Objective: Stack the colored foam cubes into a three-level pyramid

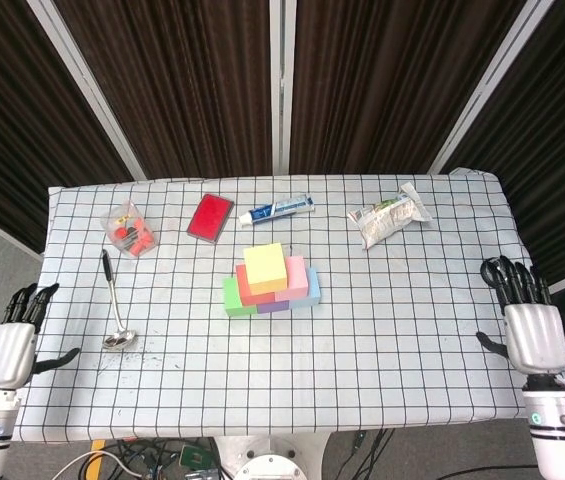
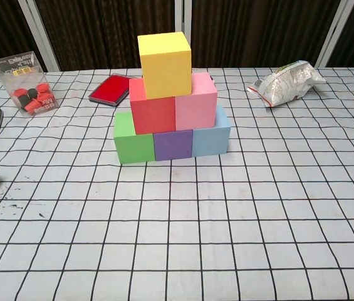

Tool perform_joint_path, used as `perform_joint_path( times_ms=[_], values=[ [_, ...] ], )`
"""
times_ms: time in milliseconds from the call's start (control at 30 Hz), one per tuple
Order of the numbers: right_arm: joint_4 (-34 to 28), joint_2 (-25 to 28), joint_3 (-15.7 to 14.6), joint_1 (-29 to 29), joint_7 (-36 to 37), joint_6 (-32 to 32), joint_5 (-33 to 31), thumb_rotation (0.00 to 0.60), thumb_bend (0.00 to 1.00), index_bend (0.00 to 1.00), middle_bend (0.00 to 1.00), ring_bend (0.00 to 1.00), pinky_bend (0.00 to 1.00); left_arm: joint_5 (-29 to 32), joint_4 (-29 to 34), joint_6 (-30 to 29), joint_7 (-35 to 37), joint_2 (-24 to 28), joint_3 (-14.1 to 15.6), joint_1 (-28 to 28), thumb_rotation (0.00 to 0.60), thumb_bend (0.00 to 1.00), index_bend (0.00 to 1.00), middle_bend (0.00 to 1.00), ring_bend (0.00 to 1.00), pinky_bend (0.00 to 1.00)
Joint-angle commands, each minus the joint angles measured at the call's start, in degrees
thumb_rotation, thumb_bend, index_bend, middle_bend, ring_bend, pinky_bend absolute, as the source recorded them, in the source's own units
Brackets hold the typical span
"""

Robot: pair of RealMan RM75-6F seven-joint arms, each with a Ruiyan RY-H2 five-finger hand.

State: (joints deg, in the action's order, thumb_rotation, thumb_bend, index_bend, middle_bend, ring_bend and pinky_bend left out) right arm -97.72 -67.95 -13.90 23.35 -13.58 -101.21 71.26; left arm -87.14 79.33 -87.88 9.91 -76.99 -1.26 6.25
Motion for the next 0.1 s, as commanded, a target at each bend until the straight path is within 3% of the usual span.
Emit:
perform_joint_path(
  times_ms=[33,100],
  values=[
    [9.57,-5.66,0.25,-6.51,4.11,-4.30,6.14,0.600,0.00,0.00,0.00,0.00,0.00,-0.59,0.41,-0.71,0.43,-0.11,0.64,-0.69,0.600,0.00,0.07,0.11,0.00,0.07],
    [12.95,-7.10,1.24,-7.70,4.51,-4.74,7.85,0.600,0.00,0.00,0.00,0.00,0.00,-1.21,0.39,-1.30,-0.12,-0.27,0.85,-0.96,0.600,0.00,0.07,0.11,0.00,0.07]
  ],
)
